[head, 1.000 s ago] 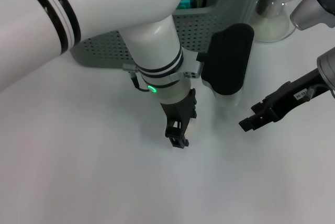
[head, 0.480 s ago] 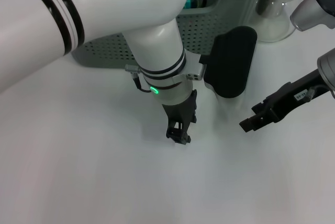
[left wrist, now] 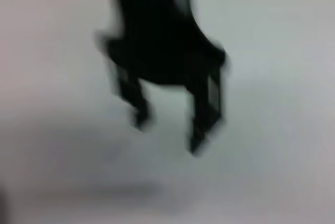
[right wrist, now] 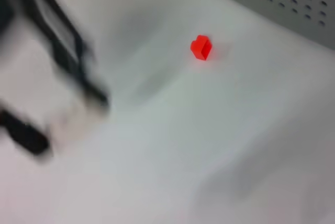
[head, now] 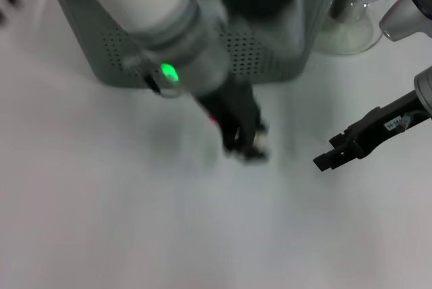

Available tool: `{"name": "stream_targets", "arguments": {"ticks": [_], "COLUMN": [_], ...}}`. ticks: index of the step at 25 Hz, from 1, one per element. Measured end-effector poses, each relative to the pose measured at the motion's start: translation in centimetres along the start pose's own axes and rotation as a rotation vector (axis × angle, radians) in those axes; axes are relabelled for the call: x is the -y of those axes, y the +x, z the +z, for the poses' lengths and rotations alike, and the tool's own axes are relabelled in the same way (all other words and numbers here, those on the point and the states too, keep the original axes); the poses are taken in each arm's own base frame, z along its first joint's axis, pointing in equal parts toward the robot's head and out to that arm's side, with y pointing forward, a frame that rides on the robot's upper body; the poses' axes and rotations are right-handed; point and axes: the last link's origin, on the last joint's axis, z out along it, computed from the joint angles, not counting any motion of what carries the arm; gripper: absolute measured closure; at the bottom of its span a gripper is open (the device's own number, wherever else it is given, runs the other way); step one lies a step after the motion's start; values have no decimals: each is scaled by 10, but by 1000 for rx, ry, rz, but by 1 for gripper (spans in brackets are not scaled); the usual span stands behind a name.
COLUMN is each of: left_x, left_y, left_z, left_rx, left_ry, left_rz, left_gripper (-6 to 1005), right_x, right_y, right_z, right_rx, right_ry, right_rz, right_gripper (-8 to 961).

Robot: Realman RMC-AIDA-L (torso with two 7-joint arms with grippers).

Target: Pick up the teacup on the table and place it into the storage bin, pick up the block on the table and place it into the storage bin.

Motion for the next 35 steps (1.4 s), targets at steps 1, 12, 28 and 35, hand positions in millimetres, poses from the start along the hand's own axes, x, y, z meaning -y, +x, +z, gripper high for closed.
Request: {"name": "stream_targets", "arguments": {"ticks": [1, 12, 28, 35], "left_x": [6, 87, 99, 13], "left_y": [1, -35, -43, -33], "left_z": [-20, -140, -125, -135], "left_rx": [-78, -519, -485, -521], "left_ry": [35, 373, 339, 10], "left_rz": [-60, -436, -448, -49], "left_gripper": [547, 494, 319, 152], "right_x": [0, -4, -5, -3], "right_y": [0, -4, -7, -6], "right_z": [0, 4, 4, 2], "right_rx": [0, -14, -22, -18], "right_ry": [-1, -2, -2, 1], "right_rz": [1, 0, -5, -1], "right_gripper": [268, 269, 267, 267]}}
